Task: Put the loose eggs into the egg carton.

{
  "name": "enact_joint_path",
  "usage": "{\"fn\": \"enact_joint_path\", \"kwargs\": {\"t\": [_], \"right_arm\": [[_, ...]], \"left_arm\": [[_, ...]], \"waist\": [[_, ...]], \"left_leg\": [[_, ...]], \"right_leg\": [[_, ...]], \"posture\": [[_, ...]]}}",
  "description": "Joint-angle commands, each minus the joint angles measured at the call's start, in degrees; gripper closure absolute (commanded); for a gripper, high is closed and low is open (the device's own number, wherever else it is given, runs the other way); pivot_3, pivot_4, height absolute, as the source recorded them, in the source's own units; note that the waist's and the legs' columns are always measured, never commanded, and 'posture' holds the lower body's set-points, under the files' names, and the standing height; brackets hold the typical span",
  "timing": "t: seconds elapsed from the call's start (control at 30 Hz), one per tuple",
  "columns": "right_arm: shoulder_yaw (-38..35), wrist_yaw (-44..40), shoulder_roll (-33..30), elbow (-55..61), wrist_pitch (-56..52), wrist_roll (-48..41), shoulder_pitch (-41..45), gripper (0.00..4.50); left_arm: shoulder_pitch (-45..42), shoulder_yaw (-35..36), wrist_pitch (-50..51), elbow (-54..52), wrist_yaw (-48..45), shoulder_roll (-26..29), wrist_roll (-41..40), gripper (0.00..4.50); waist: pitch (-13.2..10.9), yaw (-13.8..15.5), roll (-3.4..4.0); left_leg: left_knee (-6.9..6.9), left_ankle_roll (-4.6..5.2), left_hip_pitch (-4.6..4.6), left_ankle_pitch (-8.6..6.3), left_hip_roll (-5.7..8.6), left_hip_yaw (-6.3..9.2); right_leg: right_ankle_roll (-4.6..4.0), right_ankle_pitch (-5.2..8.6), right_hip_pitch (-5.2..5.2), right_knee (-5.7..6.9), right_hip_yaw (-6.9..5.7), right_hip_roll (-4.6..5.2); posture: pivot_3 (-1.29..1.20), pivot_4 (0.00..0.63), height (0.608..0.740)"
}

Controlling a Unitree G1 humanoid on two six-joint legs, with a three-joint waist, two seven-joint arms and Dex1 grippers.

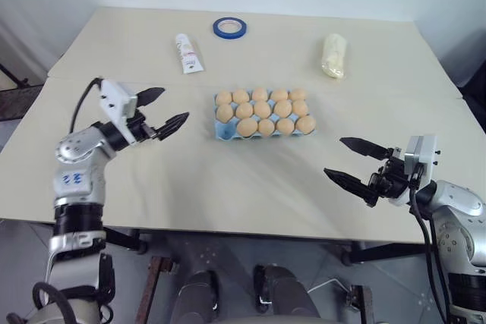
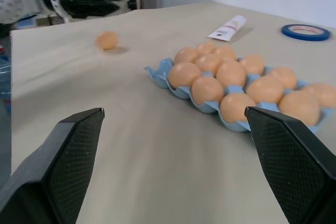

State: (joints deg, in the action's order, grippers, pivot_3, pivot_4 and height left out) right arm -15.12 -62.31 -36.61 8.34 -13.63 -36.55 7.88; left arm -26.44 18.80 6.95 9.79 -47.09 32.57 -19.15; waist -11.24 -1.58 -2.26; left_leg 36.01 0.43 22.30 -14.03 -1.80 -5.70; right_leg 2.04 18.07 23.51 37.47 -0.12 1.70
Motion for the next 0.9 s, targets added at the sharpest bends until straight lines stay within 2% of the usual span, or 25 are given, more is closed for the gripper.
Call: {"fn": "enact_joint_path", "kwargs": {"t": [0.03,0.27,0.47,0.63,0.77,0.9], "right_arm": [[-0.4,-1.9,-1.3,-1.1,0.0,-0.8,1.3,0.00],[1.8,-4.4,-1.1,-5.0,0.0,-0.1,5.0,0.00],[3.5,-5.7,-0.5,-7.9,0.3,0.7,8.1,0.00],[4.0,-6.6,-0.3,-8.8,0.4,1.0,9.0,0.00],[4.4,-6.4,0.0,-8.6,0.3,1.1,9.1,0.00],[4.8,-6.3,0.4,-8.5,0.4,1.1,9.5,0.00]], "left_arm": [[7.4,7.8,2.4,-8.9,5.1,2.1,-2.6,0.03],[25.9,19.9,6.8,-18.0,10.7,1.4,-6.7,0.03],[32.4,25.3,7.5,-19.1,14.3,0.5,-9.3,0.03],[34.3,26.2,7.5,-20.0,15.6,0.7,-10.5,0.03],[33.5,24.1,7.5,-20.6,16.0,0.9,-10.5,0.03],[23.5,16.7,7.0,-14.4,16.0,2.0,-8.5,0.03]], "waist": [[0.0,0.0,0.00],[0.0,-0.1,0.00],[0.0,0.1,0.00],[0.0,0.0,0.00],[0.0,0.0,0.01],[0.0,0.4,0.01]], "left_leg": [[-0.01,0.00,-0.01,-0.01,0.01,0.00],[-0.11,-0.23,0.00,-0.18,0.00,0.07],[-0.17,-0.28,0.00,-0.21,-0.02,0.16],[-0.48,-0.28,0.02,-0.21,0.01,0.15],[-0.77,-0.30,0.04,-0.21,0.01,0.16],[-0.82,-0.33,0.05,-0.16,-0.03,0.19]], "right_leg": [[-0.01,0.00,-0.02,-0.01,0.00,0.02],[-0.14,0.08,-0.01,-0.12,-0.06,0.05],[-0.31,0.18,0.00,-0.15,-0.15,0.06],[-0.31,0.17,-0.02,-0.51,-0.19,0.12],[-0.31,0.17,0.03,-0.69,-0.25,0.13],[-0.36,0.21,0.04,-0.65,-0.43,0.12]], "posture": [[0.00,0.150,0.740],[0.00,0.150,0.740],[0.00,0.150,0.740],[0.00,0.150,0.740],[0.00,0.150,0.740],[0.00,0.150,0.740]]}}
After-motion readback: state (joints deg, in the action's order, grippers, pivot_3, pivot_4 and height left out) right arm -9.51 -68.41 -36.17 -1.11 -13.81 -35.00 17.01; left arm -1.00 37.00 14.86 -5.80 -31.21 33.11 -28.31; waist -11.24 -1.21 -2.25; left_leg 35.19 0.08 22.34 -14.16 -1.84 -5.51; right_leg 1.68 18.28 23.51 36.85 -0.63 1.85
